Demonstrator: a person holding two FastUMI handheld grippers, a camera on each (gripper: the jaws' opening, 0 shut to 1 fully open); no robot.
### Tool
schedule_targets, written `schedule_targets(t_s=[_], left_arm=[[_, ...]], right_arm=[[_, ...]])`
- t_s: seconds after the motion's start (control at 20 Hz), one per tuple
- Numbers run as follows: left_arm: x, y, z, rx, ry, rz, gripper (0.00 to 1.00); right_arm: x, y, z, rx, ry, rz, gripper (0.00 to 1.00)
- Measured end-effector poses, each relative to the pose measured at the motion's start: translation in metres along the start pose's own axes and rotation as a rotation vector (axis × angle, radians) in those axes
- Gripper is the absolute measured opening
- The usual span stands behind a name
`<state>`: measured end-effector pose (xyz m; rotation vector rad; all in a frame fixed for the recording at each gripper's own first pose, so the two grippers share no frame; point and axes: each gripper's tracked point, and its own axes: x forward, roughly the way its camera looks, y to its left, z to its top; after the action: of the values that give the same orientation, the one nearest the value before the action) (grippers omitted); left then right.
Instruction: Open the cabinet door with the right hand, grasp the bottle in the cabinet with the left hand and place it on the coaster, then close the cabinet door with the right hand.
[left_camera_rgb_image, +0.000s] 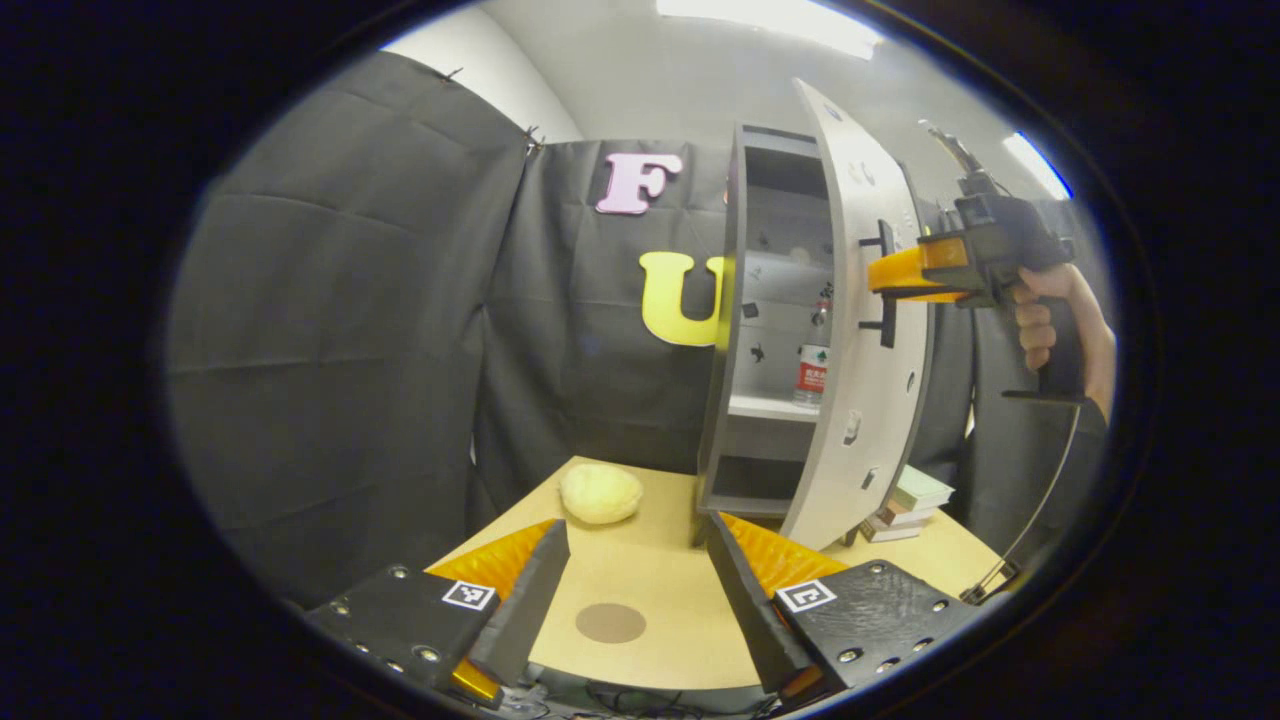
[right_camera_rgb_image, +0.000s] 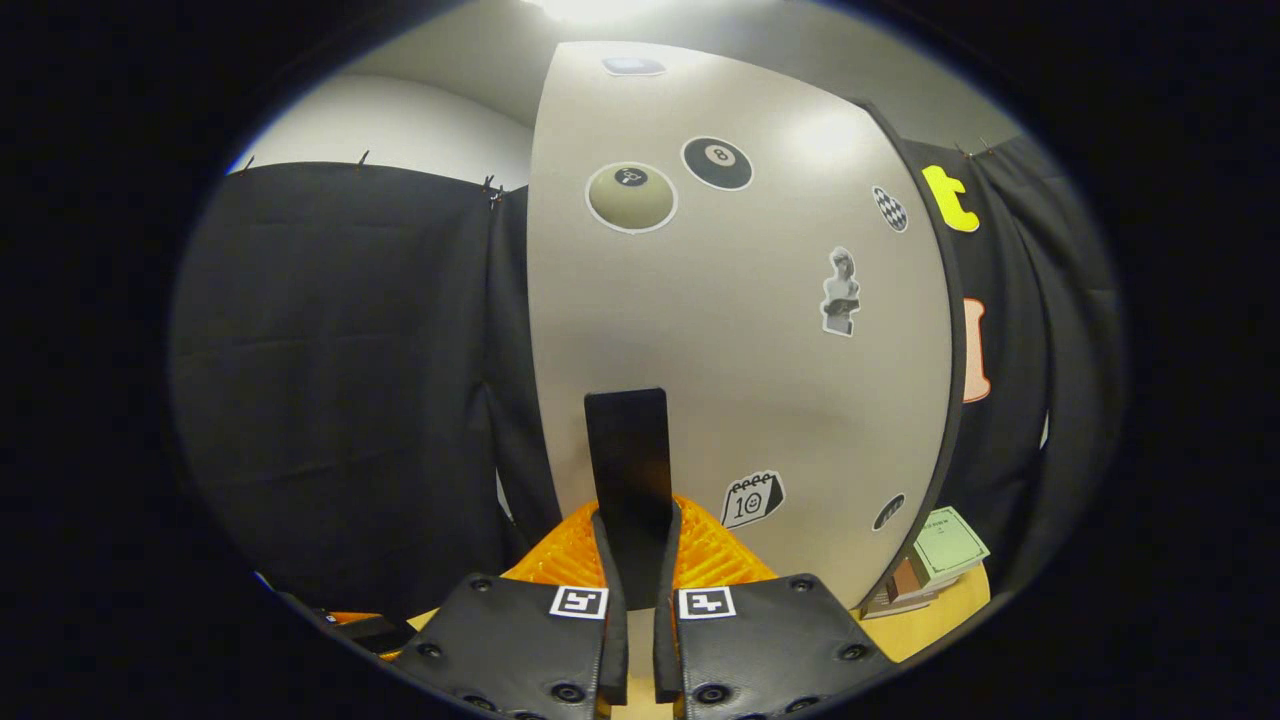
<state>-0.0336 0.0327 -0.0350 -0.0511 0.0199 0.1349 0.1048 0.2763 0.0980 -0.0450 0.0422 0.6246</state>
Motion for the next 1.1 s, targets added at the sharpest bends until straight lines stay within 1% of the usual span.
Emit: schedule_targets(t_s=[0.15,0.2,0.25,0.3,0.35,0.4,0.45,0.5,0.65,0.9,0.95,1.0,1.05,1.1], left_arm=[[0.008,-0.007,-0.005,0.009,0.025,-0.028,0.84],[0.013,-0.012,-0.005,0.011,0.028,-0.040,0.86],[0.020,-0.018,-0.006,0.014,0.029,-0.052,0.84],[0.025,-0.023,-0.005,0.018,0.031,-0.065,0.86],[0.028,-0.026,-0.004,0.021,0.032,-0.077,0.86],[0.029,-0.030,-0.004,0.024,0.034,-0.090,0.86],[0.032,-0.034,-0.004,0.027,0.035,-0.105,0.86],[0.033,-0.038,-0.004,0.030,0.037,-0.118,0.84],[0.040,-0.052,-0.007,0.036,0.047,-0.155,0.84],[0.052,-0.074,-0.009,-0.079,0.076,-0.198,0.84],[0.052,-0.078,-0.011,-0.090,0.079,-0.207,0.86],[0.051,-0.083,-0.012,-0.088,0.082,-0.222,0.84],[0.055,-0.088,-0.008,-0.076,0.074,-0.226,0.84],[0.055,-0.091,-0.003,-0.063,0.061,-0.234,0.89]], right_arm=[[-0.007,-0.006,-0.001,0.011,0.011,0.012,0.10],[-0.009,-0.007,0.000,0.011,0.005,0.006,0.12],[-0.012,-0.007,-0.001,0.014,-0.001,-0.003,0.12],[-0.015,-0.008,-0.001,0.019,-0.005,-0.009,0.12],[-0.017,-0.010,-0.002,0.026,-0.008,-0.015,0.12],[-0.020,-0.012,-0.002,0.029,-0.012,-0.020,0.10],[-0.023,-0.015,-0.002,0.030,-0.018,-0.029,0.10],[-0.027,-0.017,-0.003,0.032,-0.022,-0.040,0.12],[-0.035,-0.023,-0.004,0.041,-0.026,-0.075,0.12],[-0.048,-0.037,-0.005,0.071,-0.018,-0.155,0.11],[-0.054,-0.042,-0.003,0.073,-0.024,-0.175,0.11],[-0.059,-0.047,-0.003,0.075,-0.034,-0.196,0.11],[-0.062,-0.053,-0.003,0.076,-0.043,-0.215,0.11],[-0.065,-0.058,-0.003,0.078,-0.048,-0.233,0.11]])
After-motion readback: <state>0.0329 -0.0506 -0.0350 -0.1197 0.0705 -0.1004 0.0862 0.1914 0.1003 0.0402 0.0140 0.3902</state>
